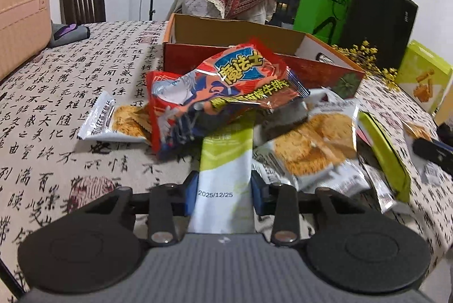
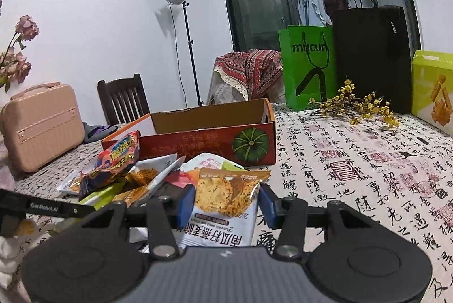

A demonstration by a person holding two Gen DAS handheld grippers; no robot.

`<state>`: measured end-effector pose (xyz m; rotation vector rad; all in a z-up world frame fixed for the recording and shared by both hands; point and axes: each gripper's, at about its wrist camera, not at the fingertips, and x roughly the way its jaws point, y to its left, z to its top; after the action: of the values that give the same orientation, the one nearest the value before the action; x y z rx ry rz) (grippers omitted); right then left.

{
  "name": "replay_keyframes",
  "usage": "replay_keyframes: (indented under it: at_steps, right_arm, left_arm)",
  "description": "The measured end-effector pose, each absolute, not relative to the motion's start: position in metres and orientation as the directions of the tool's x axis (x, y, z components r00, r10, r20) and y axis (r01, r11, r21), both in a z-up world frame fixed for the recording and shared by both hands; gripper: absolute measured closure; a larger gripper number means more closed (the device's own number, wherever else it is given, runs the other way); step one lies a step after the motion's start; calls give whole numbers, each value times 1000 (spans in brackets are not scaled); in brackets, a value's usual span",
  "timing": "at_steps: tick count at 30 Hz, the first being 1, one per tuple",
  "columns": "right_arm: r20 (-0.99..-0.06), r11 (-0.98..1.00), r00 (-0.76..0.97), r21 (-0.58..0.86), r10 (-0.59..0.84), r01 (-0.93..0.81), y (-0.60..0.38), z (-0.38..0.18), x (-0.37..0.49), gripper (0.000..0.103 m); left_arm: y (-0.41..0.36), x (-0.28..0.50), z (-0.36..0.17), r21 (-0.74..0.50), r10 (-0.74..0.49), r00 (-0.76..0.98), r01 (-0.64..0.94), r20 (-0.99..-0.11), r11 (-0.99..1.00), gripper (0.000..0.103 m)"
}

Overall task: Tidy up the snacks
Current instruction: 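Grasp the white cracker packet with the right tool while the left tool grasps the green-and-white bar packet, then lift both held packets and carry them over the orange box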

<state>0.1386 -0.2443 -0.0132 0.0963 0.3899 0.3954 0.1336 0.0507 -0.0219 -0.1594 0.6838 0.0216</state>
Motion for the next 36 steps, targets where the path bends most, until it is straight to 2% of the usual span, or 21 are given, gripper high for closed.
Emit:
replay_keyframes:
  at_steps: [2, 7, 11, 13, 15, 16, 17, 18, 23, 36]
  right_arm:
    - [-352, 918, 848, 169, 395, -358, -245, -14, 138, 55]
    - [-349, 915, 846, 175, 402, -363, -245, -13, 135, 55]
    - [-347, 915, 847, 176, 403, -364, -246, -12, 131, 54]
    - [-345, 915, 848, 177, 402, -362, -247, -12, 129, 54]
    - [-345, 915, 848, 178, 402, -361, -248, -12, 127, 54]
    - [-345, 915, 848, 178, 402, -361, -248, -12, 126, 54]
    - [-347, 915, 847, 179, 403, -362, -248, -12, 127, 54]
    - [-348, 914, 846, 179, 404, -363, -248, -12, 127, 54]
    - [-344, 911, 844, 177, 411, -372, -246, -11, 122, 54]
    - [-332, 908, 845, 164, 419, -385, -243, -6, 111, 54]
  left_arm:
    - [46, 129, -22, -131, -33, 776, -64, -630, 989, 65]
    - [40, 133, -22, -114, -17, 771, -73, -637, 991, 49]
    - [38, 146, -22, -107, 11, 760, -106, -650, 989, 43]
    - [36, 149, -22, -87, 47, 754, -137, -656, 987, 34]
    - [34, 149, -23, -85, 50, 756, -139, -653, 987, 35]
    - [33, 148, -23, -82, 53, 759, -140, -649, 987, 40]
    - [33, 147, -23, -81, 53, 761, -138, -646, 987, 47]
    - [32, 145, -23, -80, 46, 765, -127, -642, 989, 61]
    - [31, 135, -19, -105, 26, 778, -118, -628, 987, 65]
    - [12, 89, 13, -114, -33, 869, -27, -494, 993, 66]
